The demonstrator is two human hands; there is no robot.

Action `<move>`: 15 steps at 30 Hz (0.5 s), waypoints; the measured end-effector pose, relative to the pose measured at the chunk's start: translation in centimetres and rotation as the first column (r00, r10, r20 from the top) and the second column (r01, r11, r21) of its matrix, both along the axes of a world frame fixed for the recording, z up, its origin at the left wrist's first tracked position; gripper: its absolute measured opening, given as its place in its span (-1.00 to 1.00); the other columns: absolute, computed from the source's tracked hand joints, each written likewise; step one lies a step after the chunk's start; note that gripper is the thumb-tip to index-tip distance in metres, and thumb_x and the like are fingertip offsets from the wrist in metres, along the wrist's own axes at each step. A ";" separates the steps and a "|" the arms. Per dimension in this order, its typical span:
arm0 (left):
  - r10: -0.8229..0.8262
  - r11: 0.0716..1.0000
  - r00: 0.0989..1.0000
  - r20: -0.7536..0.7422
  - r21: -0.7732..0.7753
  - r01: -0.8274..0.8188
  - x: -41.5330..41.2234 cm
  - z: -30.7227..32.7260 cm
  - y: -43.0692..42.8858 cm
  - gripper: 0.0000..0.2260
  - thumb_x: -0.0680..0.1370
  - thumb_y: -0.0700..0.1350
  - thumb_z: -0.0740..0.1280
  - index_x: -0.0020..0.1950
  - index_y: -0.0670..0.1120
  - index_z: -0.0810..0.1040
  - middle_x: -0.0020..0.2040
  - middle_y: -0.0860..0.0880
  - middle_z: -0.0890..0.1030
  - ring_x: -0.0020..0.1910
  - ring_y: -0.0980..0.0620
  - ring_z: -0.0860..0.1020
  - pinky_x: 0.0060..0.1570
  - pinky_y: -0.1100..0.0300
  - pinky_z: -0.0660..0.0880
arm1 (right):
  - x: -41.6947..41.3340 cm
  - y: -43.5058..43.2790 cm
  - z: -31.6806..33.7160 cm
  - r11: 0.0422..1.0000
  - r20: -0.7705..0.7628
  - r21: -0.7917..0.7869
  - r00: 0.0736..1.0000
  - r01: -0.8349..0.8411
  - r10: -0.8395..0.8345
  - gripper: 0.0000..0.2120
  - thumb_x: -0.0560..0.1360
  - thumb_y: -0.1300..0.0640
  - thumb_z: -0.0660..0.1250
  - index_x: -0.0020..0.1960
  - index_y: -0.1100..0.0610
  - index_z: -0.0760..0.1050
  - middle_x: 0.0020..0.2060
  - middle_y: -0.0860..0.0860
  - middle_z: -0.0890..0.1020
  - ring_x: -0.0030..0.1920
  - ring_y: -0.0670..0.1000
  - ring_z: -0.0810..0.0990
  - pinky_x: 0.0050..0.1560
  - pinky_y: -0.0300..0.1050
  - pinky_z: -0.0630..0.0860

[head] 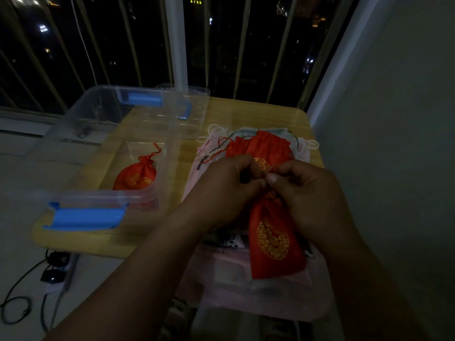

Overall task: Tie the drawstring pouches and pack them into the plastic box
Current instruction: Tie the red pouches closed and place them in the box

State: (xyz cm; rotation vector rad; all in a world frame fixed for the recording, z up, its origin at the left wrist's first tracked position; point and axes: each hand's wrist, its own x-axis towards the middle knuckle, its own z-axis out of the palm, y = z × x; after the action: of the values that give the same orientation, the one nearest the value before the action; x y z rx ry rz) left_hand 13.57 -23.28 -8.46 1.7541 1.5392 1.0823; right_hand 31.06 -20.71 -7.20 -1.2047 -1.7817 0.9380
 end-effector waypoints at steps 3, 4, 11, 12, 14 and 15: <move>0.028 0.998 1.000 -0.008 0.055 -0.028 0.4 -0.1 -0.1 -0.90 0.60 -0.09 0.43 -0.10 -0.04 0.58 -0.20 0.03 0.63 -0.23 0.11 0.59 -0.21 0.01 0.56 | -0.2 0.0 -0.2 1.000 -0.017 0.014 1.000 0.019 -0.019 -0.85 0.57 0.16 0.43 -0.14 -0.01 0.68 -0.33 -0.04 0.69 -0.25 -0.08 0.68 -0.12 -0.08 0.60; 0.034 0.997 0.999 -0.007 0.075 -0.033 0.5 -0.2 -0.2 -0.89 0.60 -0.10 0.42 -0.11 -0.04 0.57 -0.21 0.03 0.62 -0.23 0.11 0.58 -0.23 0.04 0.55 | -0.2 0.0 -0.2 1.000 -0.025 0.018 1.000 0.016 -0.016 -0.86 0.57 0.17 0.43 -0.13 0.00 0.69 -0.33 -0.04 0.69 -0.25 -0.09 0.68 -0.12 -0.08 0.60; 0.027 0.995 1.000 0.016 0.091 -0.028 0.6 -0.7 -0.1 -0.91 0.60 -0.13 0.41 -0.09 -0.06 0.56 -0.25 0.04 0.61 -0.27 0.16 0.56 -0.29 0.28 0.44 | -0.4 0.0 -0.5 0.999 0.001 0.045 1.000 0.021 -0.021 -0.87 0.57 0.17 0.43 -0.13 0.00 0.68 -0.32 -0.04 0.69 -0.25 -0.11 0.67 -0.16 -0.16 0.54; 0.024 0.996 0.999 0.033 0.086 -0.026 0.6 -0.6 -0.2 -0.94 0.60 -0.14 0.41 -0.07 -0.04 0.58 -0.25 0.07 0.62 -0.27 0.19 0.58 -0.29 0.34 0.43 | -0.4 -0.1 -0.5 0.998 0.008 0.059 1.000 0.021 -0.021 -0.87 0.57 0.17 0.44 -0.13 0.01 0.67 -0.31 -0.04 0.69 -0.24 -0.10 0.67 -0.16 -0.13 0.55; 0.007 0.997 0.998 0.058 0.072 -0.011 0.7 -0.5 -0.2 -0.94 0.61 -0.15 0.40 -0.03 0.00 0.63 -0.23 0.09 0.67 -0.25 0.23 0.61 -0.28 0.39 0.45 | -0.5 -0.1 -0.4 0.996 0.023 0.087 0.999 0.022 -0.024 -0.89 0.56 0.16 0.44 -0.13 0.02 0.67 -0.28 -0.05 0.69 -0.21 -0.09 0.67 -0.15 -0.07 0.58; 0.006 0.998 0.998 0.056 0.066 -0.009 0.8 -0.6 -0.2 -0.92 0.61 -0.15 0.39 -0.04 0.01 0.65 -0.23 0.08 0.67 -0.25 0.22 0.61 -0.29 0.38 0.46 | -0.5 -0.1 -0.5 0.995 0.030 0.097 0.999 0.025 -0.028 -0.90 0.56 0.15 0.45 -0.13 0.02 0.67 -0.26 -0.05 0.70 -0.19 -0.08 0.67 -0.13 -0.05 0.60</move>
State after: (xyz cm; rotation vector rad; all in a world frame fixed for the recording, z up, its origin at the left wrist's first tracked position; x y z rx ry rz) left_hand 14.33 -23.44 -9.02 1.7484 1.4933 1.1887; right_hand 30.53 -20.81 -7.66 -1.1845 -1.8105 0.8123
